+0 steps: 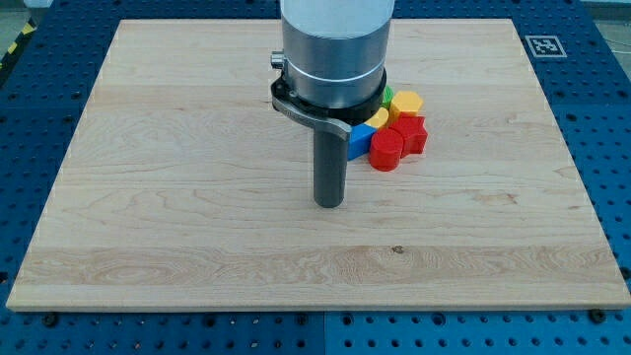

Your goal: Move the blue triangle to the right side of the blue cube

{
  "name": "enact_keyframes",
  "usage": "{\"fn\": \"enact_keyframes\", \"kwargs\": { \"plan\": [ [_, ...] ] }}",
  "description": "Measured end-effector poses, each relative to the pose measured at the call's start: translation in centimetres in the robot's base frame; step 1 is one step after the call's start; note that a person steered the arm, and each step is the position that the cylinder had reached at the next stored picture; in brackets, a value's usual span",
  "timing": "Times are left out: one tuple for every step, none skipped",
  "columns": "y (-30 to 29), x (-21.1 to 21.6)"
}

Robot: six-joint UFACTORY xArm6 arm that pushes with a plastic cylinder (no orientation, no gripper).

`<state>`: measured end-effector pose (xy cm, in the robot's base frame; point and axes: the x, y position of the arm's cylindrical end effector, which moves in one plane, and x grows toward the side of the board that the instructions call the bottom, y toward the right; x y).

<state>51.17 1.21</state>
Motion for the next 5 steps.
{"fn": "enact_keyframes", "kwargs": {
  "plan": [
    [3.4, -0.8],
    [4.5, -1.6],
    [4.5, -0.4],
    [4.3, -0.4],
    [4.0, -1.0]
  ]
}}
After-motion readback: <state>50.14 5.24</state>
